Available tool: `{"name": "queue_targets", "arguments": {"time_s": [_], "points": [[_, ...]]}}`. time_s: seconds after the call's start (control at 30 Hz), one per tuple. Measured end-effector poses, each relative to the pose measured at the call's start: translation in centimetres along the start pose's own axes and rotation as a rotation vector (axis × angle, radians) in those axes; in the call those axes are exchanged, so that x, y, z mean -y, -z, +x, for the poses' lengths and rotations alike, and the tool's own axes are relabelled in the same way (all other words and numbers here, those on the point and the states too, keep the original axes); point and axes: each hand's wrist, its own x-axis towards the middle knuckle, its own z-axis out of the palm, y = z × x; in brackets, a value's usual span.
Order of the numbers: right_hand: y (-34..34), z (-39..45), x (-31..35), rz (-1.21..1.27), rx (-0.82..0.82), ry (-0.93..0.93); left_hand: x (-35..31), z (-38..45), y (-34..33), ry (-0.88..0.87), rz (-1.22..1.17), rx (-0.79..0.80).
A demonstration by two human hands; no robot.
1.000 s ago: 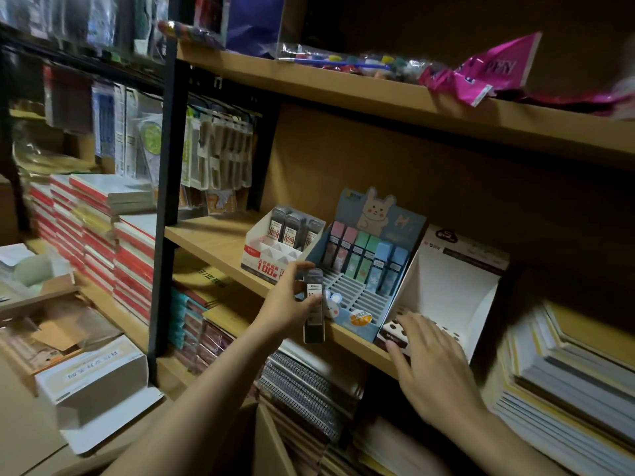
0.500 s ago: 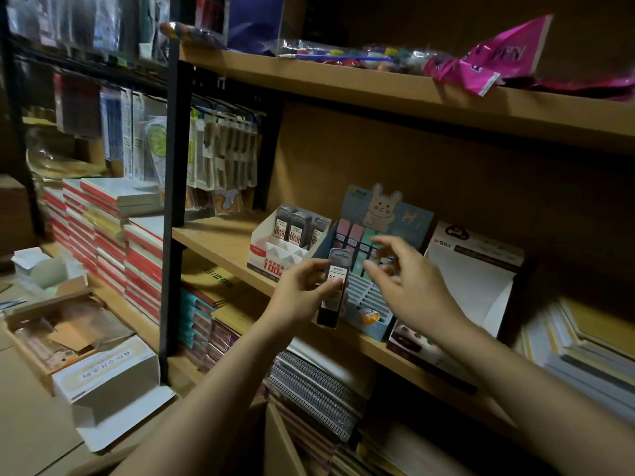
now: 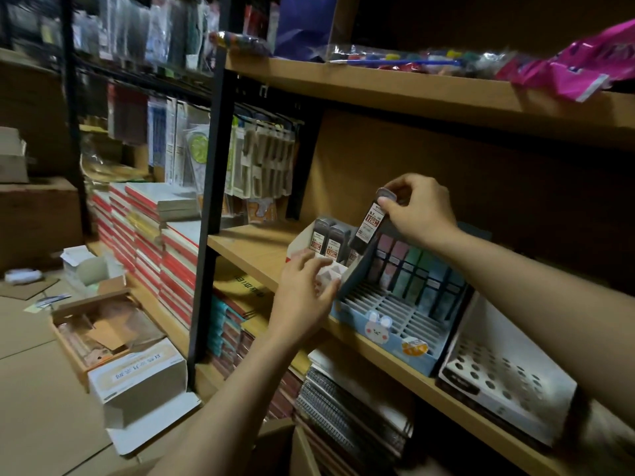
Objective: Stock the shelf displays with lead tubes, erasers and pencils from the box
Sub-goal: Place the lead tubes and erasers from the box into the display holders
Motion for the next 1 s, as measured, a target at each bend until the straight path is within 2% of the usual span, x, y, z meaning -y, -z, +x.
{"name": "queue_targets", "arguments": {"time_s": [0.13,0.33,0.57,0.77,0.93,1.0], "points": [[-2.4,1.1,-0.1,-0.059,0.033,0.007,0.7,-0.5,-0.7,-0.047,0.083,-0.012],[-4.5,1.1,-0.9,-0.158,0.147,0.011,1.1,-0.9,-0.9,-0.063,0.063,0.023],[-6.0,-0.1,-1.8,-0.169,0.157,-0.022,1.5,-0.8,-1.0,-0.076,0.041,0.017],[-6.1,-1.0,-2.3,-0.213,0.127,-0.031,1.1,-0.9,-1.0,-0.088,0.055,0.017],[-5.0,-2.2,-1.9,-0.371,0.236,-0.003,0.6,-2.0,0.0,-0.078,-0.02,0.094],[-4.2,-4.0,-1.6,-0.306,0.22,0.046,0.3,-3.2,0.7,-0.101,-0.051,0.091]]}}
